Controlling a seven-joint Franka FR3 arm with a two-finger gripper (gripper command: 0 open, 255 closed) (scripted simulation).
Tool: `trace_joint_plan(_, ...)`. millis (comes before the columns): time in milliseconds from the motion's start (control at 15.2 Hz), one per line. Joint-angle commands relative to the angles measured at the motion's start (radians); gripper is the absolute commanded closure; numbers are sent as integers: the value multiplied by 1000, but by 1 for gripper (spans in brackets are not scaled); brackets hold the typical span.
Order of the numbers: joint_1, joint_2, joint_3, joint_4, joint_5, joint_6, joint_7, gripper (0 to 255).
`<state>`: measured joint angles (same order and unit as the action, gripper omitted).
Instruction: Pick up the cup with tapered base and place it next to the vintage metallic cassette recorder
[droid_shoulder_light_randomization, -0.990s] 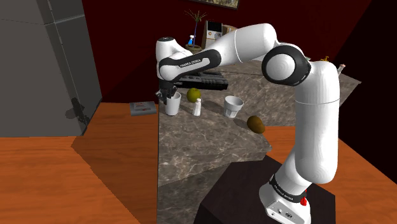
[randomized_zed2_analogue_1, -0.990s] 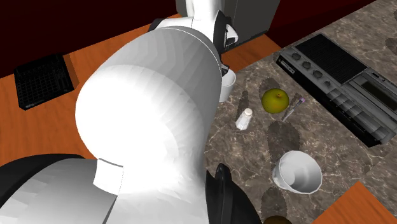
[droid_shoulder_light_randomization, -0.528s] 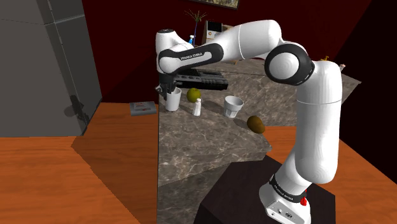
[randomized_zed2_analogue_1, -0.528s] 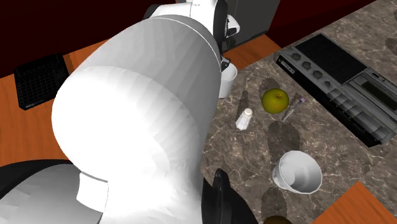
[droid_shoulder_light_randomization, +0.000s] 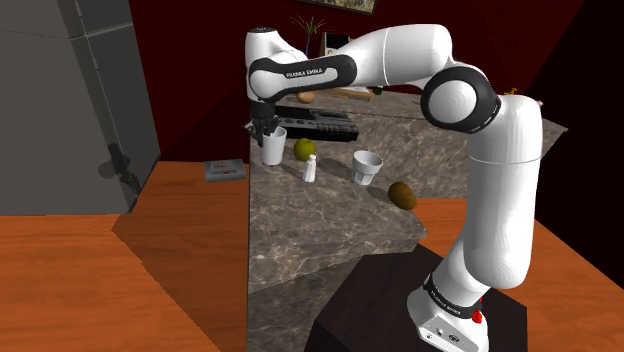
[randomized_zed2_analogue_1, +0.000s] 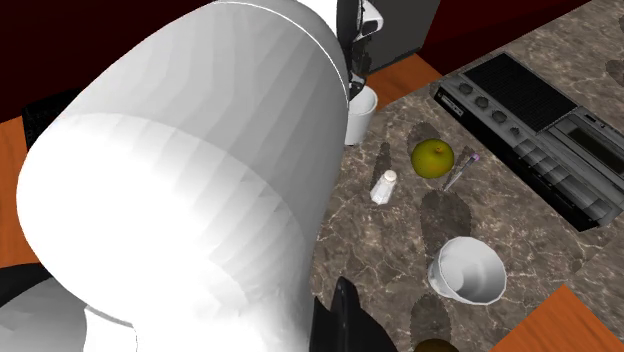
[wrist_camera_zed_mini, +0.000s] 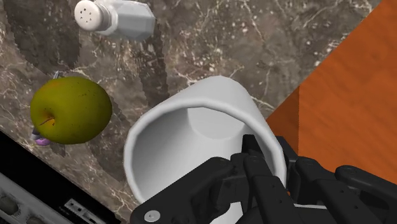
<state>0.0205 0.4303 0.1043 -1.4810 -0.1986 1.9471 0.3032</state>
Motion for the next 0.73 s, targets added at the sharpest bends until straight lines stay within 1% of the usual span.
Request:
trace_joint_plan(0, 1, -6, 1, 22, 2, -27, -4, 255)
trace_joint_plan(660, 5, -13, 3, 144, 9, -156, -23, 255)
